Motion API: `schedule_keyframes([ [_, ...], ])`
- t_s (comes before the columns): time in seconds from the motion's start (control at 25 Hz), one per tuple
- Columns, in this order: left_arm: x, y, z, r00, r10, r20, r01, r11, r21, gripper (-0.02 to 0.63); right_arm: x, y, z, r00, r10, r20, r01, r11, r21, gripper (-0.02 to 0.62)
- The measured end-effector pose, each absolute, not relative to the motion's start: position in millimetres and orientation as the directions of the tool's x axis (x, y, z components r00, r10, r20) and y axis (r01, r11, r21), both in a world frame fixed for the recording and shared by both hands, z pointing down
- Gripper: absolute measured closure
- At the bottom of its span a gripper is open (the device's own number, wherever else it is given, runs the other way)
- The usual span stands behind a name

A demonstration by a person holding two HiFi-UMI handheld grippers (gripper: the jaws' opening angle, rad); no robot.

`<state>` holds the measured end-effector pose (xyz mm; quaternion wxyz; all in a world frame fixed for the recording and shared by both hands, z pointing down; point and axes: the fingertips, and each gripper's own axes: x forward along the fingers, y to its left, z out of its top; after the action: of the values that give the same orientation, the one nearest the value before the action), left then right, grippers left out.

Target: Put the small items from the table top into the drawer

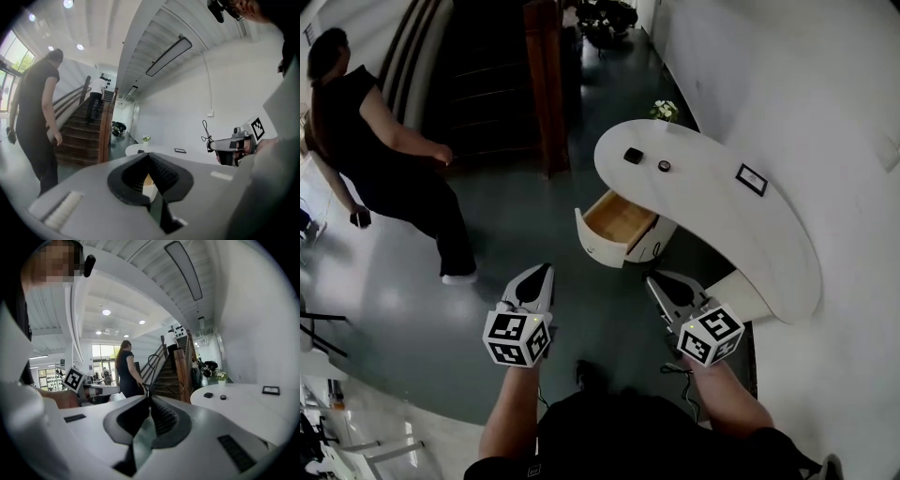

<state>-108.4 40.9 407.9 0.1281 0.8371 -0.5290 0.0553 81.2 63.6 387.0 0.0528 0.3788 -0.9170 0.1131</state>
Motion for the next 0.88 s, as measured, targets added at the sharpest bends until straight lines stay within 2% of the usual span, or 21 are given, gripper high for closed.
schedule_keyframes([
  [0.4,-168,5,405,0.451,-0.870,0.200,-0.890,-0.419,0.180,0.595,19,21,378,-0.701,-0.685,0.196,-0.711,0.690,-0.132,0.563],
  [0.88,-185,-31,410,0.458,-0.862,0.216,-0.887,-0.428,0.174,0.595,4,-20,386,-0.697,-0.689,0.200,-0.716,0.682,-0.147,0.563],
])
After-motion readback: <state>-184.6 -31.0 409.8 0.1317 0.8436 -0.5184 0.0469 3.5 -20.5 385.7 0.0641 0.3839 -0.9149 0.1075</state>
